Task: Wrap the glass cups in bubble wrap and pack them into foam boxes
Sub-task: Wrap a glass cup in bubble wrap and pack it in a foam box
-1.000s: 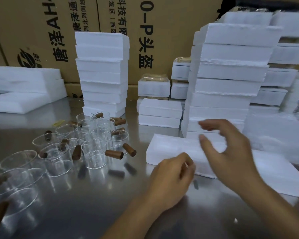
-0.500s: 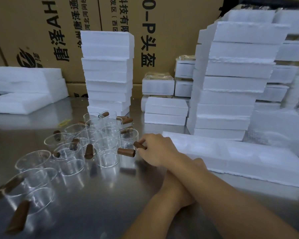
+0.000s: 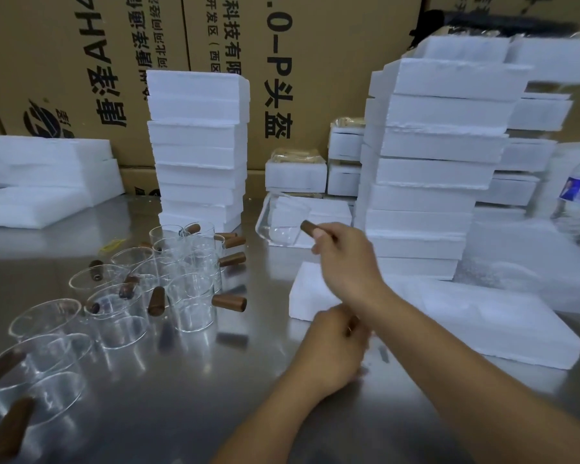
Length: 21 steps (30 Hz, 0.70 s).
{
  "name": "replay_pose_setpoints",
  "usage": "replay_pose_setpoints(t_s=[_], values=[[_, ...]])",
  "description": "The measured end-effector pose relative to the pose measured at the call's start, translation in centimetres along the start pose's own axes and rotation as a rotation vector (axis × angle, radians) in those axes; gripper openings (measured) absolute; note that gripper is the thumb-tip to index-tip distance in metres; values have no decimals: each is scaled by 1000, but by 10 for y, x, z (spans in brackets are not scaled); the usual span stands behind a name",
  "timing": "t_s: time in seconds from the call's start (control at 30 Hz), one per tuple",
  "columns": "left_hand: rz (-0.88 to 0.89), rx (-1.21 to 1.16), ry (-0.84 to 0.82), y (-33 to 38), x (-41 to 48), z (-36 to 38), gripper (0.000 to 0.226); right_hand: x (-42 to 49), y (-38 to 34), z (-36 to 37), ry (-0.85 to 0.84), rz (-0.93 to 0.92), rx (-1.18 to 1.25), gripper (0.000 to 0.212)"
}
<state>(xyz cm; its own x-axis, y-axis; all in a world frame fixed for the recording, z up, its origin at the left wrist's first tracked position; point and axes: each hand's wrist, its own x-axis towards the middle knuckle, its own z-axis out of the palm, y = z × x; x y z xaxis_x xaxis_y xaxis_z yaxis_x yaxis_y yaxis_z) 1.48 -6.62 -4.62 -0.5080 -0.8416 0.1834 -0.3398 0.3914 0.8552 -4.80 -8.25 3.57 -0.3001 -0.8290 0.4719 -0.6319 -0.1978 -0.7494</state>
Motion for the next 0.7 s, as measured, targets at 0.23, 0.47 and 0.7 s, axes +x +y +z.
replay_pose_setpoints(t_s=[0.23, 0.47, 0.7], values=[[-117, -1172, 46, 33, 3, -26, 56, -24, 26, -93, -152, -28, 232, 25], [-156, -1228, -51, 42, -7, -15, 63, -58, 56, -121, -292, 43, 99, 26], [-188, -1266, 53, 33, -4, -18, 52, -19, 93, -165, -8, 181, 111, 16]])
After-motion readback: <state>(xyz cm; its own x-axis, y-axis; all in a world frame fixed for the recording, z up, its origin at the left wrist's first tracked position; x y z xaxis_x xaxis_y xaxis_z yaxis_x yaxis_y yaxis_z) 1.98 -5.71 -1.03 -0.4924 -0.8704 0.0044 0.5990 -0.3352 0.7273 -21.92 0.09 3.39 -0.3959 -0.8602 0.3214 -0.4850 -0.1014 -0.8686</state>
